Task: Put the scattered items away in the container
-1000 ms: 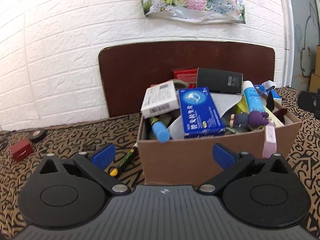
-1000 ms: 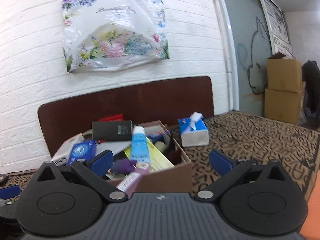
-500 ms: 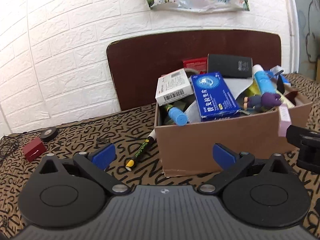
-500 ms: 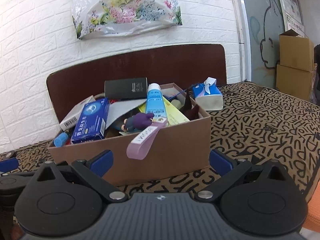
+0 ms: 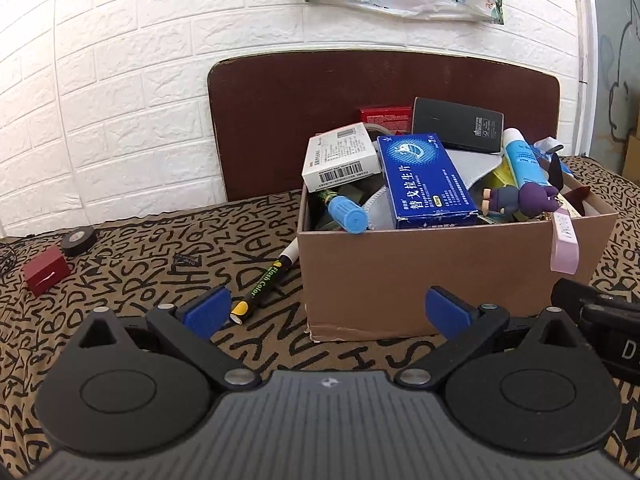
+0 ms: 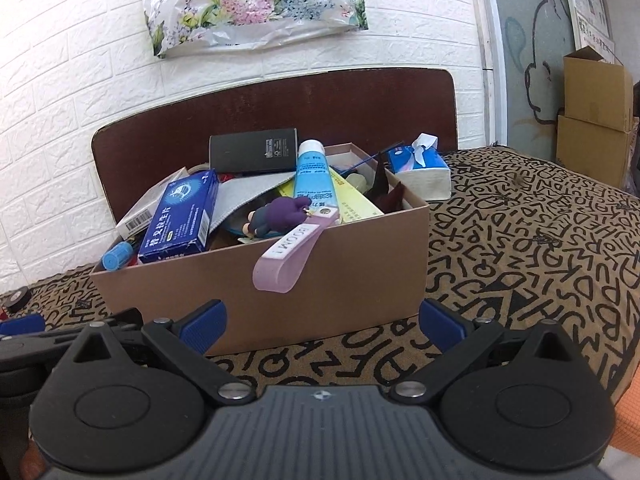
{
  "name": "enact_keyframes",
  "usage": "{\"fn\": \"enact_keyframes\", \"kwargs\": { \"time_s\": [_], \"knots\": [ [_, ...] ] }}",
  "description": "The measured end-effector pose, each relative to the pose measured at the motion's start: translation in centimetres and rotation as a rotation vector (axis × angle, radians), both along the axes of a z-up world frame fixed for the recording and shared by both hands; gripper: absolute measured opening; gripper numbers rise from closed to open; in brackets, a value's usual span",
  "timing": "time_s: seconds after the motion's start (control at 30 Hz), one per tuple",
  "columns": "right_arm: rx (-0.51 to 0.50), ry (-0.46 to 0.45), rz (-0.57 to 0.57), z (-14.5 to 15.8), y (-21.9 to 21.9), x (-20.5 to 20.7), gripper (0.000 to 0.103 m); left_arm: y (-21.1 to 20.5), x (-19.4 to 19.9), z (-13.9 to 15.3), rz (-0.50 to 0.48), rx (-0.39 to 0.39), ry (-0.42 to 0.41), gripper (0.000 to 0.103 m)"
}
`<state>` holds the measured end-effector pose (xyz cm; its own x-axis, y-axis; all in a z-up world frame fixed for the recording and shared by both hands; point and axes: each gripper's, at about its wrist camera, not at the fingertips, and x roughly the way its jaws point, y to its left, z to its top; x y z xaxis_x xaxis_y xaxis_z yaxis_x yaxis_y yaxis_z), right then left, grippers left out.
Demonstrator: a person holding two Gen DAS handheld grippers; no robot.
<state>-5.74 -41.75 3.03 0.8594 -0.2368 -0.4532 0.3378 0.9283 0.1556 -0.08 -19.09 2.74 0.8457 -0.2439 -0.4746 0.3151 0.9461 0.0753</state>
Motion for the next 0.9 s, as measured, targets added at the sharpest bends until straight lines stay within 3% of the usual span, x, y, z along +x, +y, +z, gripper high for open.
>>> {"fn": "enact_keyframes", "kwargs": {
  "time_s": [0.4, 0.6, 0.73, 0.9],
  "knots": [
    [-0.002, 0.016, 0.013, -0.54, 0.47, 0.07, 0.103, 0.26, -0.8, -0.01, 0.015, -0.011, -0.095, 0.095],
    [0.005, 0.019, 0.01, -0.65, 0.35, -0.04, 0.103, 0.32, -0.57, -0.18, 0.008, -0.015, -0.063, 0.095],
    [0.006, 0.016, 0.004, -0.66, 0.25, -0.08, 0.103, 0.72, -0.43, -0.28, 0.009, -0.026, -0.046, 0.103],
    [0.018, 0.018, 0.006, -0.75, 0.22, -0.07, 0.103, 0.81, -0.5, -0.24, 0.025, -0.014, -0.04, 0.103]
  ]
}}
